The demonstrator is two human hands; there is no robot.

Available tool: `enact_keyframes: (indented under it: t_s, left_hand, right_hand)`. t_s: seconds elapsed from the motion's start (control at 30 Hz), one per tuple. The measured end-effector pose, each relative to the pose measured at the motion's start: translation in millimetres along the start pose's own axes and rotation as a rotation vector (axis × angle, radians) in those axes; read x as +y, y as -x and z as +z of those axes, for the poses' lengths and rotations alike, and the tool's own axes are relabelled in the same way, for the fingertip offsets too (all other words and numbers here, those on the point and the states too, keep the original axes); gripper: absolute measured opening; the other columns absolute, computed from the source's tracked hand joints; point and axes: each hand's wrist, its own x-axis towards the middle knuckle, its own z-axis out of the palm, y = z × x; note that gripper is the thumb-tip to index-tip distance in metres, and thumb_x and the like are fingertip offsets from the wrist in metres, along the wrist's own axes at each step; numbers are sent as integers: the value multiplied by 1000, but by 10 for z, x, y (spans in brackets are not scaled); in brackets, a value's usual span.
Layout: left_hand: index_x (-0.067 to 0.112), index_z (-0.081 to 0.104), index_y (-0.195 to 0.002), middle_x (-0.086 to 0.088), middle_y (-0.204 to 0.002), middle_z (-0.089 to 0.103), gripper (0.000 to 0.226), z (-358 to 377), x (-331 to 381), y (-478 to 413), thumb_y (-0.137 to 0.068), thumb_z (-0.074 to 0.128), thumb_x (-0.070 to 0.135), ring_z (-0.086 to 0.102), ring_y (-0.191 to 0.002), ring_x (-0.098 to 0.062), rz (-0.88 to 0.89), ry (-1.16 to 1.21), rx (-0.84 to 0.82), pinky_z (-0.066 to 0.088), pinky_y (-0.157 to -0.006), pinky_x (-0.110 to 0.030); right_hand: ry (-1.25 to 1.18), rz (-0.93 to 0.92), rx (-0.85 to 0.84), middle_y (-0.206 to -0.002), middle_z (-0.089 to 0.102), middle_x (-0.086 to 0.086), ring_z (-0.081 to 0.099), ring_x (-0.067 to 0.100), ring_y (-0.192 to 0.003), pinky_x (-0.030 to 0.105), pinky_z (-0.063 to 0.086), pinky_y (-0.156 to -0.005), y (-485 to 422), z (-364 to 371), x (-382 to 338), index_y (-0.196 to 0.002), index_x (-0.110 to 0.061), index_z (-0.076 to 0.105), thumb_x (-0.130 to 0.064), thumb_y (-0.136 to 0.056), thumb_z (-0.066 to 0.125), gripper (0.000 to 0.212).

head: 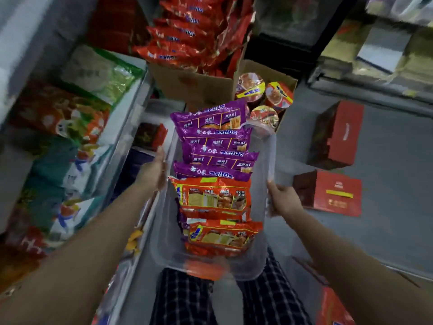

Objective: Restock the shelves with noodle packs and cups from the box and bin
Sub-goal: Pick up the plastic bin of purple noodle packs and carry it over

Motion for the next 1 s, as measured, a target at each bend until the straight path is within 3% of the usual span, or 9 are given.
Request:
enact_keyframes:
  t_s: [0.1,0.17,0.27,0.47,0.57,0.67,0.73,0.87,1.0]
  left_hand:
    - [-6,59,-124,-27,-128,60,120,318,22,-645,-64,42,96,62,-115,-41,-71,57,30,52,-79,-39]
    - [0,67,-103,-24,-105,67,92,492,-6,-979,-76,45,86,71,-89,-30,-94,95,12,48,-72,-32]
    - [15,56,-72,-8,-73,56,68,680,-98,-1407,-88,36,78,53,-56,-20,-83,46,-9,38,-55,-26]
    - [11,61,-89,-6,-76,58,81,824,-472,-2219,-81,33,87,53,-61,-20,-107,-35,3,47,-57,-28]
    - [10,70,-85,-8,-83,73,106,901,-612,-2522,-60,23,102,68,-76,-25,-73,-193,44,58,-77,-40]
    - [7,73,-91,-12,-85,75,129,997,-728,-2866,-41,10,108,71,-78,-29,-61,-236,90,60,-77,-42]
    - [5,70,-96,-14,-88,73,138,1047,-817,-3113,-33,7,110,70,-80,-29,-100,-210,78,59,-72,-41]
    - [12,58,-78,-11,-76,50,111,1090,-1005,-3498,-31,17,104,45,-56,-16,-172,-68,-85,37,-39,-19]
    - [-24,52,-99,-14,-64,46,135,1110,-1119,-3723,-57,22,101,41,-35,-14,-213,15,-162,28,-30,-17]
  right_hand:
    - [25,44,-20,-66,60,12,60,26,-55,52,59,-74,-727,151,-54,-78,-5,57,-52,-97,49,51]
    - [64,49,-30,-68,63,12,62,27,-57,51,60,-73,-1161,287,-34,-77,-7,58,-53,-98,46,52]
    - [116,30,-35,-71,66,10,67,28,-63,49,60,-72,-1669,495,83,-76,-12,59,-56,-97,45,51]
    - [161,67,-101,-80,71,11,72,29,-75,46,61,-76,-2388,893,355,-82,-10,63,-59,-96,44,54]
    - [187,89,-118,-76,70,10,72,27,-74,42,60,-79,-2719,1134,476,-79,-9,63,-59,-95,44,56]
    - [171,121,-135,-74,71,12,71,26,-73,39,61,-76,-3057,1399,585,-76,-8,63,-63,-93,46,60]
    - [122,148,-155,-70,69,13,69,26,-68,38,61,-73,-3261,1572,679,-74,-6,62,-59,-93,48,59]
    - [163,184,-201,-72,68,14,67,28,-69,41,60,-78,-3645,1887,920,-75,-6,61,-57,-95,49,55]
    - [243,190,-275,-81,62,11,60,24,-73,37,54,-78,-3837,2081,1101,-73,-15,55,-40,-101,48,38]
